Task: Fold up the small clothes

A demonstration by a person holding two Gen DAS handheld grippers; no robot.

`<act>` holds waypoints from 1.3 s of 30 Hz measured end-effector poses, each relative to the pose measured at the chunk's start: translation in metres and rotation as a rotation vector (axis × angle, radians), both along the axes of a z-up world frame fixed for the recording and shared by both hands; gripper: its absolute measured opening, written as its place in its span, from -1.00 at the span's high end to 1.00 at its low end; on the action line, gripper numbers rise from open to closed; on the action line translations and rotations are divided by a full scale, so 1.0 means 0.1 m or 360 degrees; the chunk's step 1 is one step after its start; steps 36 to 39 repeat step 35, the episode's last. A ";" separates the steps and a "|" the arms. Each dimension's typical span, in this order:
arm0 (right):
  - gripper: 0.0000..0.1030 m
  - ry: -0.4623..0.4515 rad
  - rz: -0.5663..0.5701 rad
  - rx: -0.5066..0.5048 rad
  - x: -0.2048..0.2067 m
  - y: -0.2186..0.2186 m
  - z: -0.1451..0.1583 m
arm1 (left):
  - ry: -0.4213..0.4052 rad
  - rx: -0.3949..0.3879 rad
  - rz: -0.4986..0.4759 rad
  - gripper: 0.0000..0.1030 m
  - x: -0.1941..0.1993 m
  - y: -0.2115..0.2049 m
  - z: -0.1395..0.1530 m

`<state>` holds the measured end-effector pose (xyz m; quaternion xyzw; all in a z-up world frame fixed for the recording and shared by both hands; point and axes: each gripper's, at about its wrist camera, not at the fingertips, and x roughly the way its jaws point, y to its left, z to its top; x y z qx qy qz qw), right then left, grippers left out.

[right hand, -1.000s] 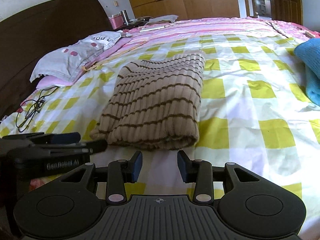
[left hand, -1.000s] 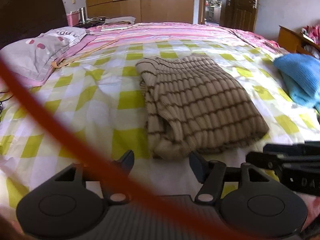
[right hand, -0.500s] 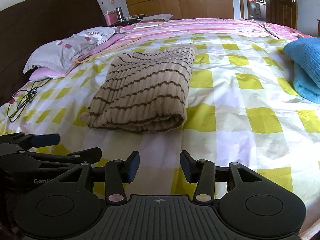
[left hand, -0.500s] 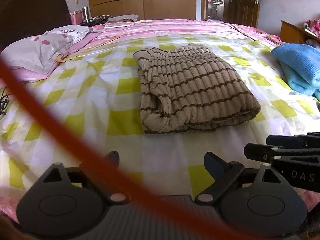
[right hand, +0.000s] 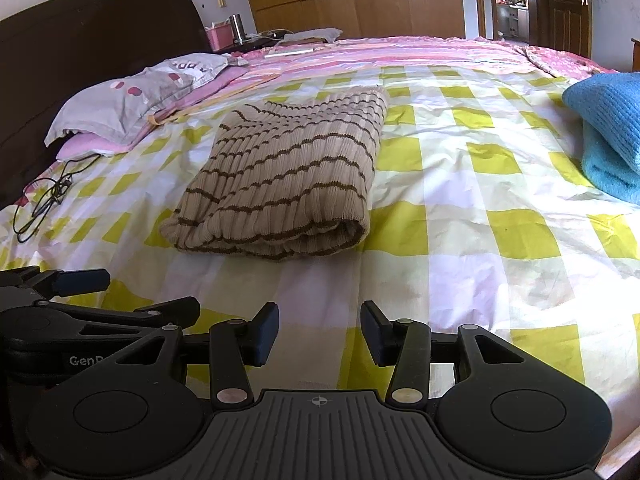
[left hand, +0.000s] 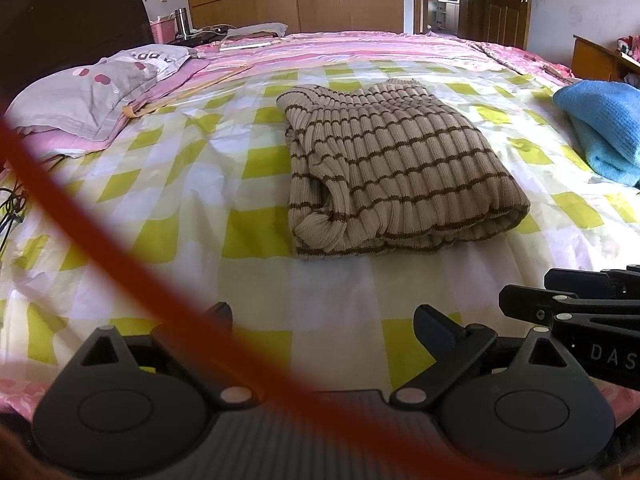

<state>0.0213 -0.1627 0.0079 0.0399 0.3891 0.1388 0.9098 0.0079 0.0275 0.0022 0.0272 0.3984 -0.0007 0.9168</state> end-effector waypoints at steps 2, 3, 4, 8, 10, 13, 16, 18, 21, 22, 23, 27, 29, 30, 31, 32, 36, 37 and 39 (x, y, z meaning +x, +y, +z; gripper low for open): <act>0.13 0.0000 0.0000 0.0005 0.00 0.00 0.00 | 0.0003 -0.0012 0.0003 -0.99 0.00 0.00 0.00; 0.13 -0.0001 -0.0001 0.0008 0.00 0.00 0.00 | 0.0006 -0.0022 0.0006 -0.99 0.00 0.01 0.00; 0.13 -0.0001 -0.0001 0.0009 0.00 -0.01 0.00 | 0.0009 -0.0030 0.0008 -0.99 0.00 0.02 -0.01; 0.13 -0.0001 0.0001 0.0007 -0.01 0.00 -0.01 | 0.0016 -0.0041 0.0013 -0.99 0.00 0.03 -0.02; 0.13 0.0002 0.0002 0.0006 -0.01 0.00 -0.01 | 0.0017 -0.0038 0.0013 -0.99 0.00 0.03 -0.02; 0.13 0.0001 0.0002 0.0007 -0.02 0.00 -0.01 | 0.0016 -0.0041 0.0014 -0.99 -0.01 0.03 -0.03; 0.13 0.0000 0.0003 0.0002 -0.02 0.00 -0.01 | 0.0008 -0.0029 0.0015 -0.98 -0.02 0.02 -0.03; 0.13 0.0001 0.0003 -0.0001 -0.02 0.01 -0.02 | 0.0006 -0.0020 0.0014 -0.98 -0.03 0.01 -0.03; 0.13 -0.0001 0.0003 0.0001 -0.02 0.01 -0.02 | 0.0007 -0.0026 0.0014 -0.98 -0.03 0.01 -0.03; 0.13 -0.0001 0.0003 0.0000 -0.02 0.01 -0.02 | 0.0007 -0.0029 0.0015 -0.98 -0.03 0.02 -0.03; 0.13 -0.0001 0.0003 0.0000 -0.02 0.01 -0.02 | 0.0007 -0.0030 0.0015 -0.98 -0.03 0.02 -0.03; 0.13 -0.0001 0.0005 -0.0002 -0.02 0.01 -0.02 | 0.0005 -0.0027 0.0015 -0.98 -0.03 0.02 -0.03; 0.13 0.0001 0.0005 -0.0001 -0.03 0.01 -0.02 | 0.0002 -0.0024 0.0018 -0.98 -0.03 0.02 -0.03; 0.13 0.0000 0.0005 -0.0001 -0.03 0.01 -0.02 | 0.0001 -0.0024 0.0020 -0.98 -0.03 0.02 -0.04; 0.13 -0.0001 0.0006 -0.0002 -0.03 0.01 -0.02 | 0.0000 -0.0024 0.0021 -0.98 -0.03 0.01 -0.04; 0.13 -0.0001 0.0006 -0.0002 -0.03 0.01 -0.02 | -0.0001 -0.0023 0.0022 -0.97 -0.04 0.02 -0.04; 0.13 -0.0002 0.0007 -0.0002 -0.03 0.01 -0.03 | 0.0002 -0.0026 0.0022 -0.97 -0.04 0.02 -0.03; 0.13 -0.0002 0.0007 -0.0002 -0.03 0.01 -0.03 | 0.0002 -0.0026 0.0022 -0.97 -0.04 0.02 -0.03; 0.13 -0.0002 0.0007 -0.0002 -0.03 0.01 -0.03 | 0.0002 -0.0026 0.0022 -0.97 -0.04 0.02 -0.03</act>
